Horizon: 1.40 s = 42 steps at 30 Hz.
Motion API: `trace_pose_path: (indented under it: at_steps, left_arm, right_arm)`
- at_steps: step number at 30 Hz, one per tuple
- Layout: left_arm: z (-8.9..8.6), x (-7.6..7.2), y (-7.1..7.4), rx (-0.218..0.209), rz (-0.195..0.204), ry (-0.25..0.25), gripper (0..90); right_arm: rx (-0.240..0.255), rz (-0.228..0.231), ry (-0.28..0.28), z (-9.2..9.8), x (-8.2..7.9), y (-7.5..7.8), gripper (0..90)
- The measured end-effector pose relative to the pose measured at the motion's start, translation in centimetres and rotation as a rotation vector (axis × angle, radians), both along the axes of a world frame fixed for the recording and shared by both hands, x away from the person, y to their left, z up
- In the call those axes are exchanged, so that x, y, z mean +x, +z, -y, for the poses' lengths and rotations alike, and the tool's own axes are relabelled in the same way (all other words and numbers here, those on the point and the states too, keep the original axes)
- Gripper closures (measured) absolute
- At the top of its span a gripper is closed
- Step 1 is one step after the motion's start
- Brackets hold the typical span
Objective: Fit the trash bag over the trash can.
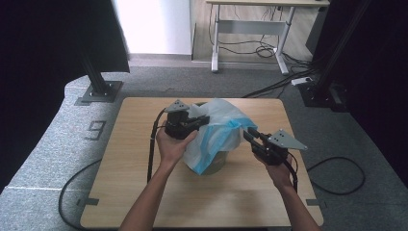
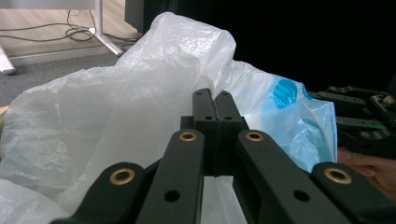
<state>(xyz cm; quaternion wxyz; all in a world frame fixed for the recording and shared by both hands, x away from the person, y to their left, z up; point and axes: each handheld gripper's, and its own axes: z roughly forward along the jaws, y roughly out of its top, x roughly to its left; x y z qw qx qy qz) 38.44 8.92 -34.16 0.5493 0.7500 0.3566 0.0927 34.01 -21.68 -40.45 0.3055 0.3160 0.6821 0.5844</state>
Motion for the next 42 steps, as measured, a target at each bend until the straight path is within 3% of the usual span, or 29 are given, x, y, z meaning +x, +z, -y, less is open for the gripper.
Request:
trace_pose_path:
  at_steps: [6,14,22,30,37,42]
  left_arm:
    - [0.7,0.0,-0.5,0.018,-0.003,-0.001,89.9]
    - [2.0,-0.2,-1.3,0.044,0.007,0.008,89.8]
    - [2.9,-0.4,-1.9,0.039,0.010,0.005,89.8]
    - [3.6,-0.8,-2.1,0.049,0.020,-0.011,89.8]
    - [3.1,-0.6,-2.0,0.034,0.013,-0.009,89.8]
    - [3.1,-0.6,-2.2,0.019,0.008,-0.010,89.8]
  right_arm:
    - [0.011,-0.033,0.007,-0.2,-1.0,0.6,67.4]
    - [0.046,-0.060,0.079,-1.0,-2.1,1.2,61.8]
    - [0.068,-0.072,0.110,-1.2,-2.6,1.4,58.6]
    - [0.058,-0.060,0.068,-1.2,-2.3,2.2,54.0]
    - [0.040,-0.103,0.039,-1.5,-1.5,0.5,51.9]
    - [0.032,-0.110,0.032,-1.8,-1.0,0.0,58.5]
